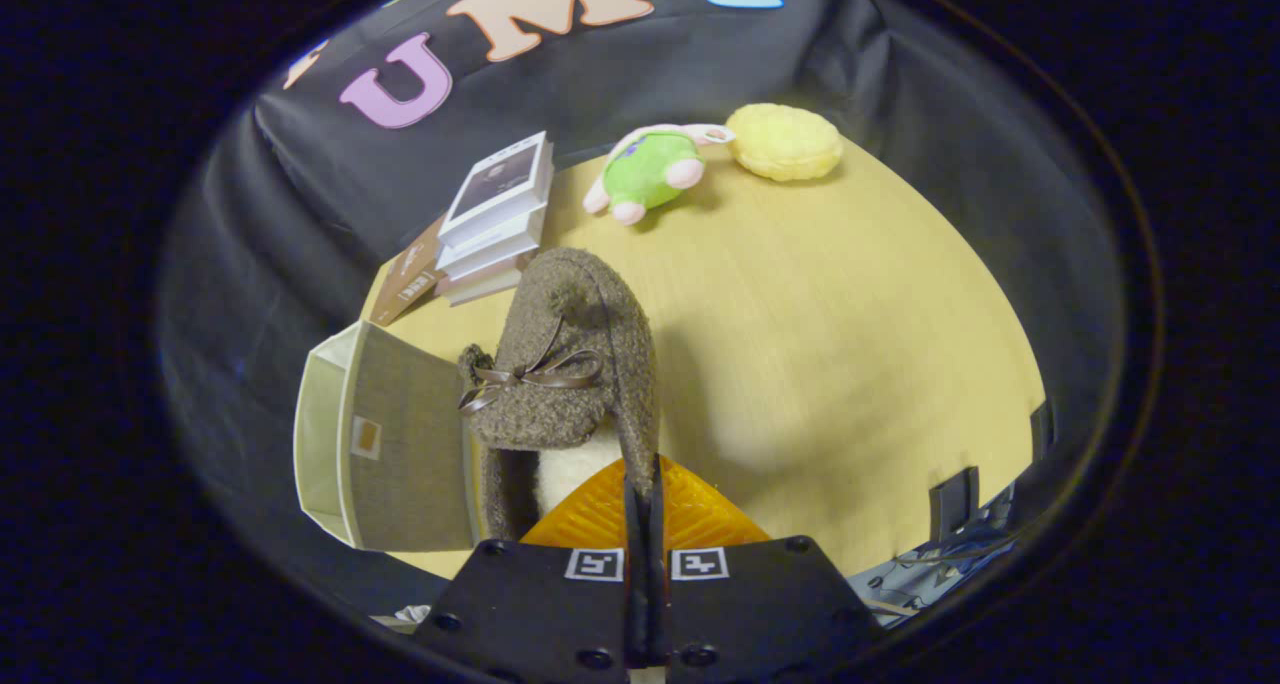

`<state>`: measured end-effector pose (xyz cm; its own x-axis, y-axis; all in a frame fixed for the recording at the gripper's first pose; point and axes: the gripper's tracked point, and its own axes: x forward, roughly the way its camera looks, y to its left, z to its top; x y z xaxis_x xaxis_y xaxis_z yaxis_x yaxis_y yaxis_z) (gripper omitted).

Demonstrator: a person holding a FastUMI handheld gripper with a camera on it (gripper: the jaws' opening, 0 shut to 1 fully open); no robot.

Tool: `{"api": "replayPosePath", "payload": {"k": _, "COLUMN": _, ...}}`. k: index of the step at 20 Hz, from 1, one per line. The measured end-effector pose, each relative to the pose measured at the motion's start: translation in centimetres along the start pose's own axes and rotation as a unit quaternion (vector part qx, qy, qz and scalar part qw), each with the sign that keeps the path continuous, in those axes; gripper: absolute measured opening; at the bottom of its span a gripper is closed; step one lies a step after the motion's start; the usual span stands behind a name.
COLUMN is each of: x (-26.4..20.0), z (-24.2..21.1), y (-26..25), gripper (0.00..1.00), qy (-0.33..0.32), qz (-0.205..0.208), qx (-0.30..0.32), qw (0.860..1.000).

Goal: Open the storage box then place both shoes into the box .Put the left shoe in first, then the right shoe, with the right side of both shoes facing outward in a uniform manner.

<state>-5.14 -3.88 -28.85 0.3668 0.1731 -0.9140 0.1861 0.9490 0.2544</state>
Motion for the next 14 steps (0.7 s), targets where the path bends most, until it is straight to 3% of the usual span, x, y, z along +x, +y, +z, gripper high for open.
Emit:
{"api": "replayPosePath", "payload": {"k": 4, "x": -1.8, "z": 0.7, "y": 3.9, "gripper": 0.04, "qy": -0.012, "qz": 0.015, "qx": -0.01, "qw": 1.0}}
{"api": "replayPosePath", "payload": {"k": 9, "x": -3.9, "z": 1.1, "y": 10.0, "gripper": 0.04, "qy": -0.016, "qz": 0.07, "qx": 0.008, "qw": 0.997}}
{"api": "replayPosePath", "payload": {"k": 14, "x": -4.2, "z": 0.8, "y": 14.1, "gripper": 0.04, "qy": -0.018, "qz": 0.077, "qx": -0.016, "qw": 0.997}}
